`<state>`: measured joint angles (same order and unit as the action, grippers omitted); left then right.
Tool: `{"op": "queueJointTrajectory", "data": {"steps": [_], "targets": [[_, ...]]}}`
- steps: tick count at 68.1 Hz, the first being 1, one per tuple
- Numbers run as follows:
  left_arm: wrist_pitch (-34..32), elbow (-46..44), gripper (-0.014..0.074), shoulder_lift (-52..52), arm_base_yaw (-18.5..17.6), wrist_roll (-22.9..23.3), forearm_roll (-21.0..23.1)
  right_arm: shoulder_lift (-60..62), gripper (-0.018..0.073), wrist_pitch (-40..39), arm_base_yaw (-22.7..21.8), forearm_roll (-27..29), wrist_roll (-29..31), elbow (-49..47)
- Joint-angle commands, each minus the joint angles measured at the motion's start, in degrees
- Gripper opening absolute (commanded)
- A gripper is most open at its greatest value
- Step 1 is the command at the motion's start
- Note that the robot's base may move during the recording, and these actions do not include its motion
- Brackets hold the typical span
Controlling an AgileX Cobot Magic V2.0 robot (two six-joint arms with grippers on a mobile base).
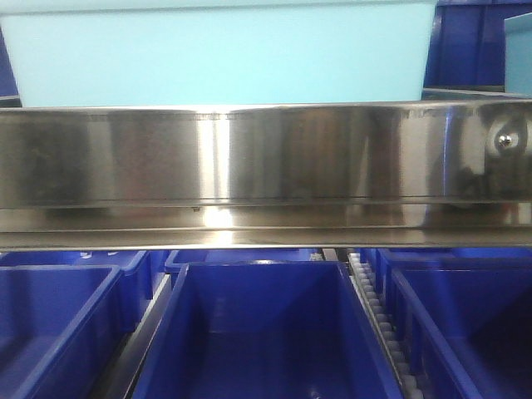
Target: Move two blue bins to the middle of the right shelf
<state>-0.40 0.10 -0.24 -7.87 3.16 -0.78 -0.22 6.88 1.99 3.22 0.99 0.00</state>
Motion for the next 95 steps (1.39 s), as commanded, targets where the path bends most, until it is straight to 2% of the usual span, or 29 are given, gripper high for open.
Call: {"op": "queueJointTrajectory", "data": {"steps": [1,34,61,70,76,84,90,93,95], "targets": [[-1.05,-0.1,-0.0111,0.24,0.2,0.01,-0.09,0.22,-0.0162,-1.33,0.04,0.16,0.27,0.0],[-1.18,-0.1,-0.0111,0.24,0.2,0.01,-0.09,0.22,-0.0162,-1.33,0.04,0.16,0.27,0.0],[-2.3,-0.1,-0.0111,0.24,0.2,0.01,0.02,0.22,-0.0162,-10.6,0.03,0.16,0.27,0.0],[-7.67,-0.1,-0.0111,0.24,0.2,0.01,0.78,0.22,-0.0162,-12.88,0.03,0.57,0.27,-0.77],[-8.11,-2.41,-0.0111,0.24,0.2,0.01,0.78,0.22,-0.0162,-9.23,0.03,0.57,0.27,-6.22],[0.4,-11.27,-0.0088,0.24,0.2,0.01,-0.9,0.22,-0.0158,-0.24,0.03,0.57,0.27,-15.28],[6.65,-17.55,0.0008,-1.95,0.2,0.01,-3.6,-1.72,-0.005,4.37,0.03,0.57,0.27,-20.9],[8.98,-20.94,0.0074,-3.39,0.2,0.01,-4.22,-3.56,0.004,4.83,0.03,0.57,0.27,-23.11],[10.65,-22.77,0.0134,-4.78,0.2,0.01,-4.49,-4.73,0.013,4.83,0.03,0.57,0.27,-24.15]]}}
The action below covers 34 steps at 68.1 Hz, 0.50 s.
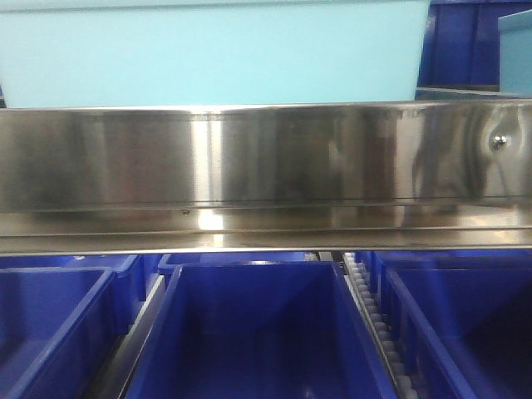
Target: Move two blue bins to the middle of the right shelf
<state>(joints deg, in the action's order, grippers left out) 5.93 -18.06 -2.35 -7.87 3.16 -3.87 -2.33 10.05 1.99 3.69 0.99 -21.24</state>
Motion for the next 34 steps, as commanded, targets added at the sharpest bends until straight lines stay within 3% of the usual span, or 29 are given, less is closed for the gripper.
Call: {"op": "queueJointTrajectory", "data": {"steps": [1,8,13,21,34], "targets": [[4.98,-5.5,0.016,-3.24,0.2,0.01,-1.4,-3.23,0.0169,1.66,0.03,0.1,0.27,-3.41],[8.96,-11.64,0.0339,-7.95,0.2,0.01,-1.29,-8.27,0.0454,1.53,0.03,0.1,0.27,-6.64],[10.29,-14.65,0.0449,-11.95,0.2,0.01,0.63,-11.68,0.0576,1.53,0.03,0.1,0.27,-8.13],[12.96,-19.54,0.0541,-18.38,-0.9,0.01,3.87,-18.02,0.0568,1.53,0.03,-0.84,0.27,-11.87],[21.53,-31.01,0.055,-29.41,-7.58,0.01,3.87,-30.85,0.0568,9.2,2.97,-0.36,0.27,-25.93]]}}
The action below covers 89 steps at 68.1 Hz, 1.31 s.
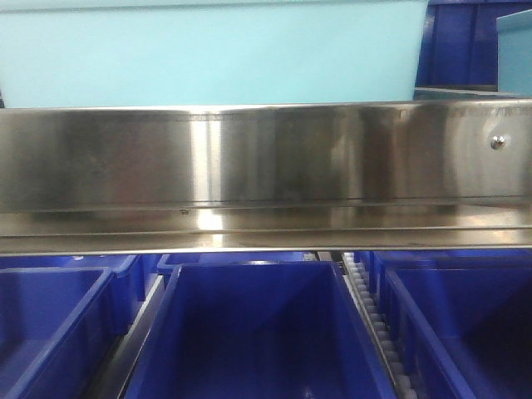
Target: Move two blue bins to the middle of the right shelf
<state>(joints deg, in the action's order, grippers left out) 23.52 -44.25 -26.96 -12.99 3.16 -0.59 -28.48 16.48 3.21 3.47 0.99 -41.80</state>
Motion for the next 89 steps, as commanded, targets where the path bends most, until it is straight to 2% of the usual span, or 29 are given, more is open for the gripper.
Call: {"op": "queueJointTrajectory", "data": {"steps": [1,10,24,36,42,52,62,89], "targets": [[5.52,-5.83,0.055,-5.78,-3.12,0.01,0.59,-5.63,0.0568,3.61,2.32,-0.1,0.27,-6.5],[15.75,-16.54,0.055,-16.64,-6.14,0.01,0.59,-15.65,0.0568,11.68,9.53,0.14,0.27,-17.64],[29.57,-33.76,0.055,-33.83,-6.27,0.01,0.59,-32.41,0.0568,26.94,18.85,0.14,0.27,-35.8],[38.02,-45.92,0.055,-46.78,-6.27,0.01,1.79,-47.92,0.0568,44.85,19.63,0.14,-0.99,-51.7],[41.73,-50.53,0.055,-53.0,-6.27,-0.1,1.79,-54.83,0.0568,49.62,19.63,0.14,-2.92,-58.17],[46.44,-56.04,0.055,-61.92,-6.27,-0.21,1.64,-63.18,0.0568,51.15,19.17,0.14,-4.46,-64.22],[46.44,-57.1,0.055,-68.1,-6.07,-0.21,2.0,-69.32,0.0568,51.61,19.17,0.14,-4.71,-65.54],[46.44,-57.19,0.0549,-74.43,-6.07,-0.21,2.33,-77.73,0.0553,50.19,19.17,0.14,-6.49,-65.54]]}}
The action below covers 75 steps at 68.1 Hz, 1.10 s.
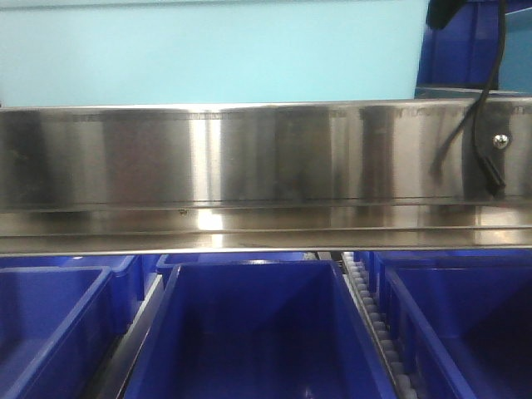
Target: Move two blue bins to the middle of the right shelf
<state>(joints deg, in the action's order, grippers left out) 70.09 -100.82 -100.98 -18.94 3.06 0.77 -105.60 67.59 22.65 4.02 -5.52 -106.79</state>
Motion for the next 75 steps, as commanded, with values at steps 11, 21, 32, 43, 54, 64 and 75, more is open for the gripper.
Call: {"op": "queueJointTrajectory", "data": {"steps": [11,21,32,43,54,64,75], "targets": [[-0.12,-0.62,0.0494,-1.65,-0.12,-0.11,2.12,-1.7,0.0433,-0.69,-0.27,-0.24,0.01,-0.55],[-0.12,-0.62,0.0288,-1.77,-0.12,-0.11,2.13,-1.81,0.0176,-0.31,-0.27,0.48,0.01,-0.55],[-0.12,-0.62,-0.0116,-1.77,-0.12,-0.11,2.13,-1.81,-0.0167,0.61,-0.27,0.76,-0.25,-0.55],[-0.12,-0.62,-0.0111,-1.43,-0.12,-0.01,2.23,-1.71,-0.0154,1.49,-0.27,0.76,-0.33,-0.55],[-0.12,-1.45,-0.0111,-0.08,-0.12,-0.01,2.23,-0.4,-0.0154,1.5,-0.27,0.76,-0.47,-0.55],[-0.12,-4.52,-0.0111,2.23,-0.12,-0.01,3.25,2.67,-0.0154,-0.34,-0.27,0.76,-0.47,-0.55],[-0.12,-8.99,-0.0111,5.45,-0.36,-0.01,4.32,7.45,-0.0154,-3.53,-0.27,0.61,-0.47,-0.55]]}}
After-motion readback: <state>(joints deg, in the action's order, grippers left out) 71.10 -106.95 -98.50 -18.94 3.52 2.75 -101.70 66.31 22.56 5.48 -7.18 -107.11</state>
